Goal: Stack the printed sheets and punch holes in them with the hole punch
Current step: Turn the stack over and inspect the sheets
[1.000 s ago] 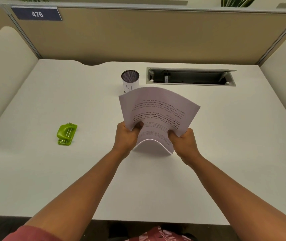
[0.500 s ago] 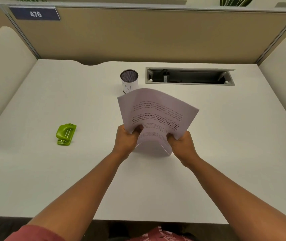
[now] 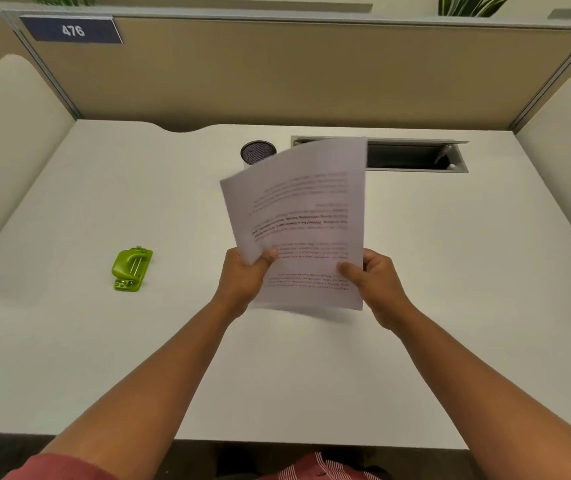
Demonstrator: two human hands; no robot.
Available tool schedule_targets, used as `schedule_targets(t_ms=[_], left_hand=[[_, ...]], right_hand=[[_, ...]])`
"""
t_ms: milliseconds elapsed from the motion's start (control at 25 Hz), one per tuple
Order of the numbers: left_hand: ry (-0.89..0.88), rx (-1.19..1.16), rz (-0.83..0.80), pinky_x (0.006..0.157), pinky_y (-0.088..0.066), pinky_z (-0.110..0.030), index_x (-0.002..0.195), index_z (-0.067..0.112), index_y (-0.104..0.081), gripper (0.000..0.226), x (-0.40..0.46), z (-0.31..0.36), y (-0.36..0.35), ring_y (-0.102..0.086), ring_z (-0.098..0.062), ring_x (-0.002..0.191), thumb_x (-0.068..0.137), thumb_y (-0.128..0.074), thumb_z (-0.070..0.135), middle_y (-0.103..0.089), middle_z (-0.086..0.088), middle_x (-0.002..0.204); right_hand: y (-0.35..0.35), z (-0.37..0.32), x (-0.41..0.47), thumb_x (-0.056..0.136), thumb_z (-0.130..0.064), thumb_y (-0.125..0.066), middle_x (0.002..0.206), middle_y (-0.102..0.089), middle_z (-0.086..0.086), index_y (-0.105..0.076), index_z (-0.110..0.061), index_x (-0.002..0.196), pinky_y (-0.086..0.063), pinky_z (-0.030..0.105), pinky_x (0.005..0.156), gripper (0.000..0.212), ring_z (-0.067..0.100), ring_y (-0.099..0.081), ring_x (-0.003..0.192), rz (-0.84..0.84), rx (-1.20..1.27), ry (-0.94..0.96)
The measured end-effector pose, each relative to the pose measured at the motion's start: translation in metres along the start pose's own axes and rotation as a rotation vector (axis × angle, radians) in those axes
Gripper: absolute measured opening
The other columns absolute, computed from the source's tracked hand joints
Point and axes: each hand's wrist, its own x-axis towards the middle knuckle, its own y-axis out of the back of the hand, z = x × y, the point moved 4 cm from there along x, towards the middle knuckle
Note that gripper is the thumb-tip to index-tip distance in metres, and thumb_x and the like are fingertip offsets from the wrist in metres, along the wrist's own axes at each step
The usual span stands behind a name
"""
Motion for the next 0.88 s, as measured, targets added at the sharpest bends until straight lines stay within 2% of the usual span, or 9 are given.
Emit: schedule_targets(t_ms=[120,200,280,480,560,680,800,880], left_hand=[[0.124,-0.231,0.099,0.087,-0.061,-0.031,0.111,0.025,-0.071,0.024,0.006,-0.005,0.008,-0.075,-0.014,0.105,0.092,-0.074,0.012,-0.079,0.011,0.109],[0.17,-0.412,0.091,0.099,-0.055,-0.037,0.114,0.023,-0.071,0.029,0.007,-0.003,0.001,-0.072,-0.016,0.111,0.092,-0.071,0.003,-0.078,0.006,0.117],[0.202,-0.552,0.084,0.104,-0.052,-0.043,0.115,0.022,-0.071,0.033,0.006,0.001,-0.01,-0.071,-0.019,0.115,0.092,-0.069,-0.001,-0.077,0.0,0.121],[0.278,-0.694,0.091,0.109,-0.048,-0.054,0.118,0.018,-0.069,0.034,-0.002,0.006,-0.034,-0.065,-0.032,0.125,0.093,-0.066,-0.005,-0.071,-0.012,0.132],[0.307,-0.717,0.098,0.109,-0.047,-0.055,0.118,0.017,-0.069,0.033,-0.006,0.005,-0.038,-0.064,-0.034,0.125,0.094,-0.065,-0.005,-0.07,-0.015,0.132],[0.301,-0.71,0.09,0.103,-0.053,-0.051,0.118,0.015,-0.069,0.032,-0.006,0.004,-0.037,-0.068,-0.032,0.12,0.094,-0.064,-0.007,-0.071,-0.016,0.13],[0.288,-0.7,0.142,0.078,-0.064,-0.039,0.114,0.016,-0.069,0.031,0.007,0.002,-0.011,-0.077,-0.021,0.097,0.094,-0.063,-0.006,-0.078,-0.009,0.113],[0.251,-0.677,0.166,0.075,-0.064,-0.035,0.116,0.016,-0.068,0.032,0.022,0.003,0.02,-0.077,-0.019,0.095,0.093,-0.062,-0.007,-0.08,-0.005,0.107]], right_hand=[[0.008,0.003,0.001,0.091,-0.006,-0.069,0.111,-0.079,0.004,-0.074,-0.016,0.11,-0.059,0.033,0.082,0.022,0.023,-0.074,0.099,-0.01,0.213,-0.086],[0.0,0.008,-0.003,0.092,-0.002,-0.067,0.113,-0.078,0.005,-0.071,-0.015,0.112,-0.059,0.03,0.08,0.024,0.021,-0.073,0.097,-0.019,0.425,-0.165],[-0.015,0.011,-0.008,0.09,-0.001,-0.066,0.117,-0.076,0.009,-0.072,-0.014,0.111,-0.06,0.03,0.08,0.025,0.022,-0.074,0.101,-0.04,0.628,-0.215],[-0.042,0.004,-0.008,0.095,0.004,-0.06,0.128,-0.072,0.008,-0.061,-0.012,0.13,-0.06,0.034,0.083,0.038,0.024,-0.07,0.115,-0.026,0.692,-0.118],[-0.044,0.003,-0.006,0.095,0.006,-0.06,0.129,-0.072,0.006,-0.06,-0.014,0.131,-0.06,0.035,0.083,0.041,0.023,-0.069,0.117,-0.008,0.676,-0.08],[-0.038,0.001,-0.002,0.095,0.007,-0.06,0.123,-0.075,0.005,-0.063,-0.014,0.125,-0.061,0.036,0.083,0.038,0.023,-0.071,0.113,0.013,0.605,-0.057],[-0.018,-0.004,0.002,0.095,0.008,-0.058,0.115,-0.078,0.004,-0.068,-0.014,0.117,-0.062,0.036,0.082,0.033,0.023,-0.074,0.106,0.01,0.506,-0.045],[0.003,-0.007,0.004,0.095,0.007,-0.058,0.114,-0.078,0.005,-0.069,-0.013,0.116,-0.062,0.039,0.085,0.031,0.025,-0.074,0.106,-0.01,0.412,-0.043]])
